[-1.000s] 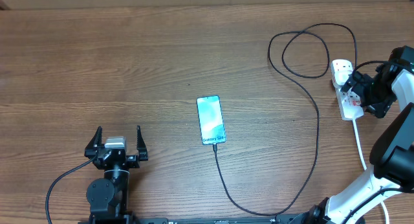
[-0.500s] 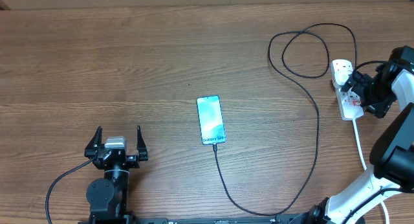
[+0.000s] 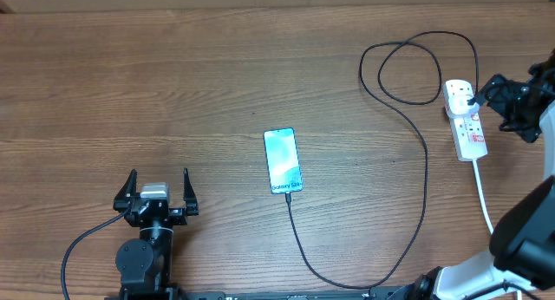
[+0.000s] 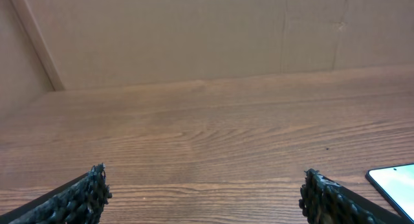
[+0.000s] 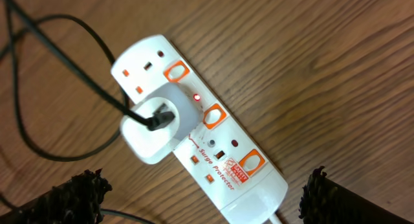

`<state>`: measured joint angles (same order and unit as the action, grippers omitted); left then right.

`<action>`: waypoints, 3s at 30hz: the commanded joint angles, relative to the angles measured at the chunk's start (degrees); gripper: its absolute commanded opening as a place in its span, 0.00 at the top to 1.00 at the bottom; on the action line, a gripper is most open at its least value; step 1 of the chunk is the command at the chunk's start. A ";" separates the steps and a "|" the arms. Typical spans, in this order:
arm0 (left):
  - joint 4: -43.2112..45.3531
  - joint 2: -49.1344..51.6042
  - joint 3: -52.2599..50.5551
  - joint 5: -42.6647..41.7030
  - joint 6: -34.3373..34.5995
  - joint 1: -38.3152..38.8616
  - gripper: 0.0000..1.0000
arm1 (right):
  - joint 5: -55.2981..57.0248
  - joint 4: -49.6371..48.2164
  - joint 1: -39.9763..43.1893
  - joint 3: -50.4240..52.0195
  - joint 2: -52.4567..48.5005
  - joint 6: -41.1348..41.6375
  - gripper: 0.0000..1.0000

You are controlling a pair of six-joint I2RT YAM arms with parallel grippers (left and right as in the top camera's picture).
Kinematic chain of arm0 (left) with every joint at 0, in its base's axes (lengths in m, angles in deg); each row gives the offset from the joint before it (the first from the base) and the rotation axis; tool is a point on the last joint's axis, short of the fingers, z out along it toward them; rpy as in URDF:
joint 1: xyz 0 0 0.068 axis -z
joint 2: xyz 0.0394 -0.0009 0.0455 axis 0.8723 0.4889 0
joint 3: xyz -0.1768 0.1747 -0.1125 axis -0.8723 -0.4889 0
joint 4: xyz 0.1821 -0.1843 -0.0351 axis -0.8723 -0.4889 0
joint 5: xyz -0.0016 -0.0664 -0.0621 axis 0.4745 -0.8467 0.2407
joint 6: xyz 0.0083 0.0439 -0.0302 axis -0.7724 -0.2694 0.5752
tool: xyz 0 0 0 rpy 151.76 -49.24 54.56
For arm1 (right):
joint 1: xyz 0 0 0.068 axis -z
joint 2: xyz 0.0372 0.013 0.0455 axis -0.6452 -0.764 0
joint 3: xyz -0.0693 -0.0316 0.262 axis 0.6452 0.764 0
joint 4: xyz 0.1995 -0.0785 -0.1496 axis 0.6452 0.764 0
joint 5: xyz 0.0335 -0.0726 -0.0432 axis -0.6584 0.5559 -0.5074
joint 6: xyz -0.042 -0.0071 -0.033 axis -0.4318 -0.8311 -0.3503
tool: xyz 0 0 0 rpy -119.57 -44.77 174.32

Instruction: Plug charger to phone and switch on socket

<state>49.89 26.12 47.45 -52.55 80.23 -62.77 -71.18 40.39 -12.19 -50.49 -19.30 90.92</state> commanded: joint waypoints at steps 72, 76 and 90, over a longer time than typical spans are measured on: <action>0.07 -0.70 -0.22 -0.28 -0.92 -0.59 0.00 | -7.37 -65.51 -13.77 80.43 39.26 -4.96 0.00; 0.07 -0.70 -0.22 -0.28 -0.92 -0.59 0.00 | -6.86 -65.44 -15.50 81.77 40.96 -4.96 0.00; 0.07 -0.70 -0.22 -0.28 -0.92 -0.59 0.00 | -3.89 -47.43 -21.20 82.84 57.70 -4.92 0.00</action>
<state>49.85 26.08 47.45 -52.55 80.21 -62.77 -75.31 -8.94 -32.74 31.21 35.61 85.59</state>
